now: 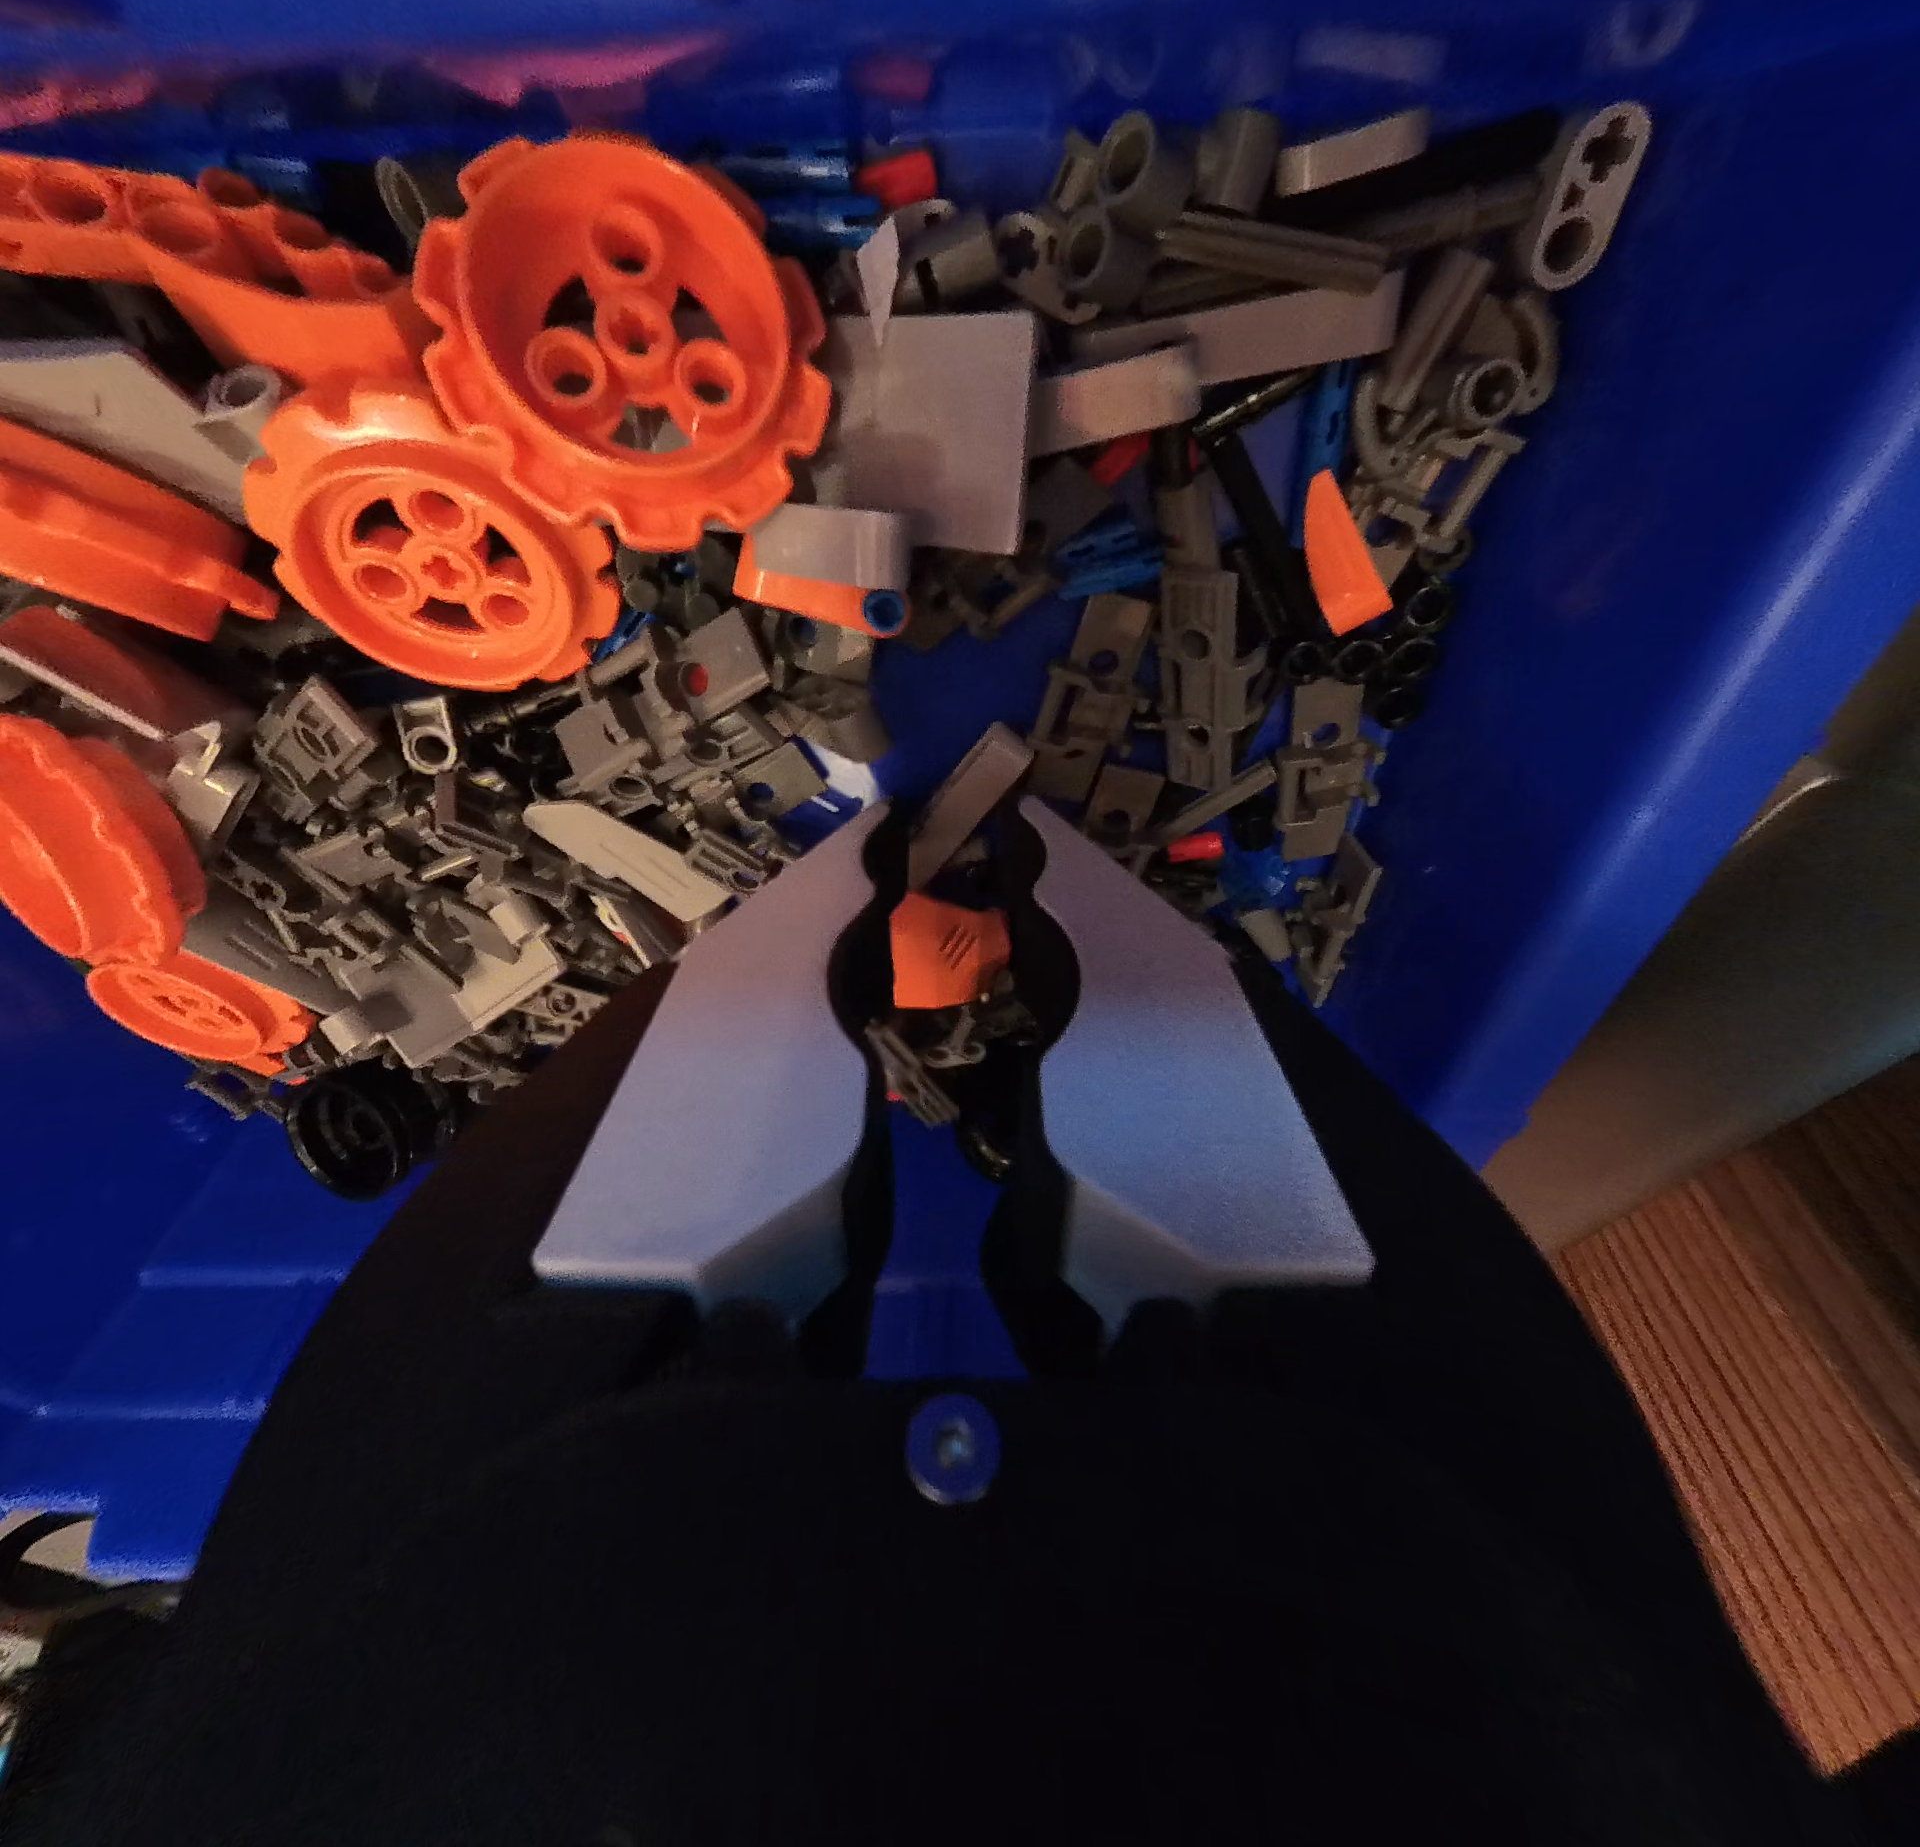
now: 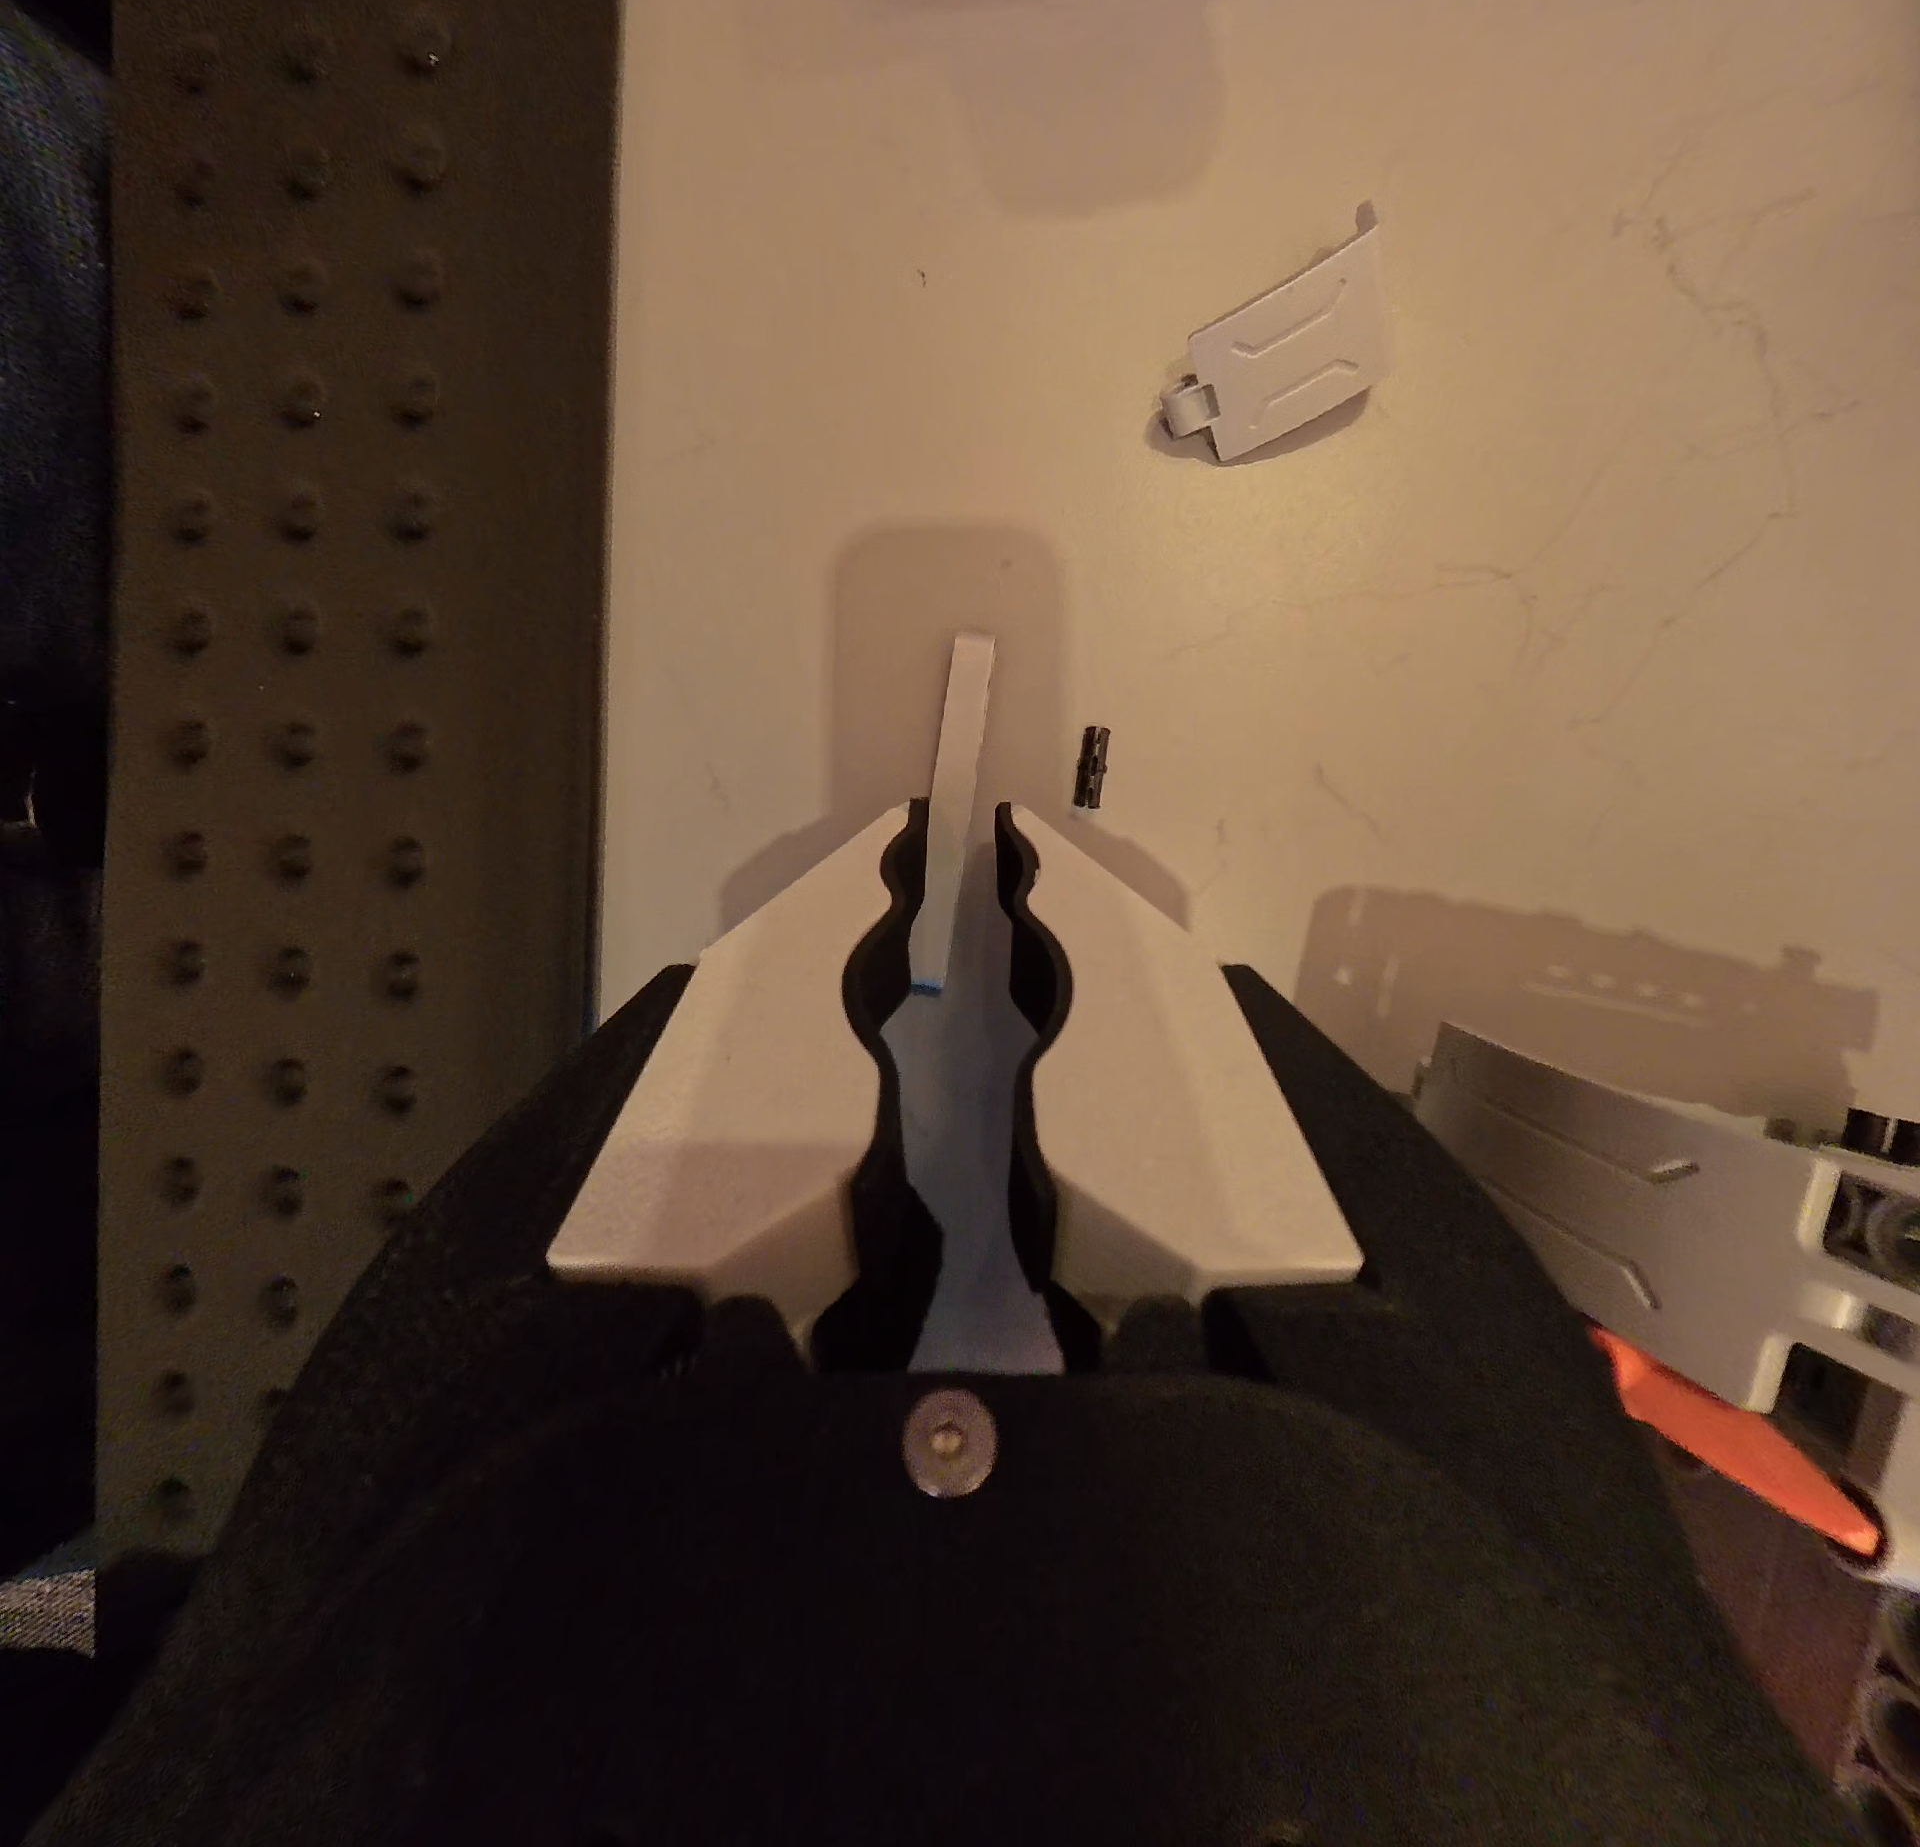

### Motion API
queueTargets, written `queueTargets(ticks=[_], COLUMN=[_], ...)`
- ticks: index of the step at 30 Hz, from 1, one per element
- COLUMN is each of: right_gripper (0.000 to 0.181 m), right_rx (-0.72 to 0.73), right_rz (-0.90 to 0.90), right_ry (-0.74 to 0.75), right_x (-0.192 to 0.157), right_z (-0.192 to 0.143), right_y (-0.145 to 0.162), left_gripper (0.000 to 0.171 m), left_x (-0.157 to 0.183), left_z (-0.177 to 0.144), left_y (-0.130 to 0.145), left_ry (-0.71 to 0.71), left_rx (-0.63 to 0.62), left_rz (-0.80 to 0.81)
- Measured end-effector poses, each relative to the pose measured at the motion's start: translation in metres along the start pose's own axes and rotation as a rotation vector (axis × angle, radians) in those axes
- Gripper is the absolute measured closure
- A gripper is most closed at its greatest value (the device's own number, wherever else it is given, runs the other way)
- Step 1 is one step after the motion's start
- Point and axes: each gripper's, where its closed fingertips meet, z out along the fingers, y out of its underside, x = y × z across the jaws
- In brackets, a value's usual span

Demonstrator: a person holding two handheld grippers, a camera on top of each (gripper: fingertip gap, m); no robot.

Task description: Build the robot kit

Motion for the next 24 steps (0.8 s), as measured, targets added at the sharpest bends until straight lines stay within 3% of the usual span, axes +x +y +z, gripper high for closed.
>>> queueTargets(ticks=[2,8,16,24], right_gripper=[0.171,0.171,0.166,0.160], right_rx=[0.006,0.047,0.234,0.507], right_rz=[-0.001,-0.005,-0.005,-0.027], right_ry=[0.001,0.007,0.063,0.172], right_x=[0.000,0.000,0.005,0.005], right_z=[-0.001,-0.006,-0.029,-0.065], right_y=[-0.001,-0.008,-0.045,-0.109], left_gripper=[0.165,0.166,0.166,0.166], left_x=[-0.004,-0.010,-0.023,-0.020], left_z=[-0.001,-0.018,-0.090,-0.167], left_y=[-0.001,-0.009,-0.036,-0.083], left_ry=[-0.019,-0.009,-0.045,-0.196], left_rx=[0.033,0.201,0.570,0.772], left_rz=[-0.019,-0.101,-0.197,-0.153])
